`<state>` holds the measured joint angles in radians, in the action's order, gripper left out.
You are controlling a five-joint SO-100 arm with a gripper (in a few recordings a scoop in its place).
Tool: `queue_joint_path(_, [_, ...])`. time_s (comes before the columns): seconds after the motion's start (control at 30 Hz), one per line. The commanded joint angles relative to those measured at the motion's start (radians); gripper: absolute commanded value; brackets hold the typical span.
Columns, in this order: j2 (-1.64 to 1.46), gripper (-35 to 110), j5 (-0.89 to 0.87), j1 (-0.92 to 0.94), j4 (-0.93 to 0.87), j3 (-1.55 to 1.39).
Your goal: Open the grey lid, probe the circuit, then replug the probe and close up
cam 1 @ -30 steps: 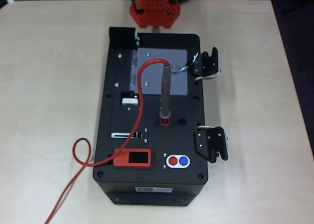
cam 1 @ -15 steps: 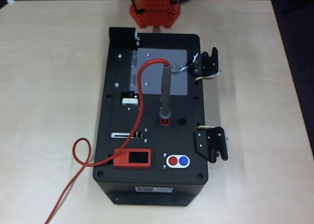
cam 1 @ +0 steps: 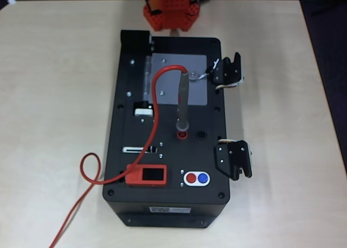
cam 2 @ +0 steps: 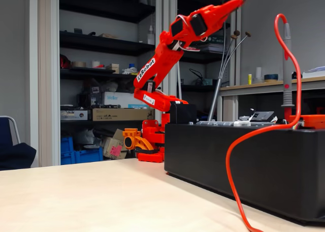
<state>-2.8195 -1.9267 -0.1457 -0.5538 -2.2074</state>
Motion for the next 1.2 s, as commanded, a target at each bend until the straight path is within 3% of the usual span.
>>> queue_joint_path(0.0, [0.069,1,0.094,-0.038,-0.109,0.095])
queue_joint_path(0.1, [0.141,1,0.183,-0.051,-0.267,0.156])
queue_joint_path(0.2, [0.218,1,0.400,-0.049,-0.341,0.212])
queue_joint_path(0.43, [0.419,0,0.637,-0.026,-0.571,0.302])
queue_joint_path(0.7, [0.557,0,0.703,-0.025,-0.785,0.442])
queue_joint_path(0.97, [0.586,0,0.893,-0.084,-0.795,0.442])
queue_joint_path(1.17, [0.591,2,1.149,-0.115,-0.824,0.396])
